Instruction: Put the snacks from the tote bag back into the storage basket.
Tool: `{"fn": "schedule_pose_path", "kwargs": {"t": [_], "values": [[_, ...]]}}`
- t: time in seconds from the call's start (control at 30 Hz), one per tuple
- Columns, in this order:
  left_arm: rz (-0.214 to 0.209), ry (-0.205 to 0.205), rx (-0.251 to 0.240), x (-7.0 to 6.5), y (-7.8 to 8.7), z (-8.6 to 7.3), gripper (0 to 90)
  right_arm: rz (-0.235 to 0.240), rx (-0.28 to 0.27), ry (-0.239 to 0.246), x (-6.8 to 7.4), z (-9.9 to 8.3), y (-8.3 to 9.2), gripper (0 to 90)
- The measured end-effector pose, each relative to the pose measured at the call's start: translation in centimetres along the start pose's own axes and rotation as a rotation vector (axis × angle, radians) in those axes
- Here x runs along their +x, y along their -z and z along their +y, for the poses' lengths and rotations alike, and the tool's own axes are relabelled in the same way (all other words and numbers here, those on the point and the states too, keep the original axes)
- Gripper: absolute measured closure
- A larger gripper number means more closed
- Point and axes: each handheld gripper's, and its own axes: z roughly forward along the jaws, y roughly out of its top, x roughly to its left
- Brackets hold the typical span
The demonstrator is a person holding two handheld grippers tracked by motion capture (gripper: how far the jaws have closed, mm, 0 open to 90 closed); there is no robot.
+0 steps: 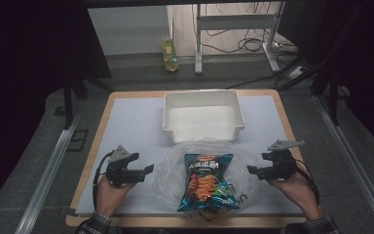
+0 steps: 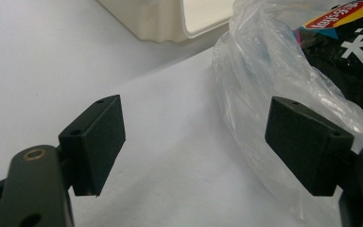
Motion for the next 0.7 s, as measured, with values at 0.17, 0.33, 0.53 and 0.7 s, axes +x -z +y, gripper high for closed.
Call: {"fn": "schedule_pose_path", "kwargs": {"t": [0.17,0.33,0.53,0.7], "values": [[0.007,0.004,0.000,0.0,0.4,-0.3,19.9,0.006,-0.024,0.002,0.7,0.4,1.5,17.1],[0.007,0.001,0.006,-0.1,0.3,-0.4,19.7,0.039,-0.041,0.007,1.8,0.2,3.0,18.0],[0.018,-0.026,0.026,-0.4,0.1,-0.4,19.7,0.075,-0.008,0.029,3.4,0.3,3.2,19.3],[0.026,-0.033,0.029,-0.5,0.1,-0.4,19.7,0.127,0.005,0.033,4.6,0.8,2.6,21.9]]}}
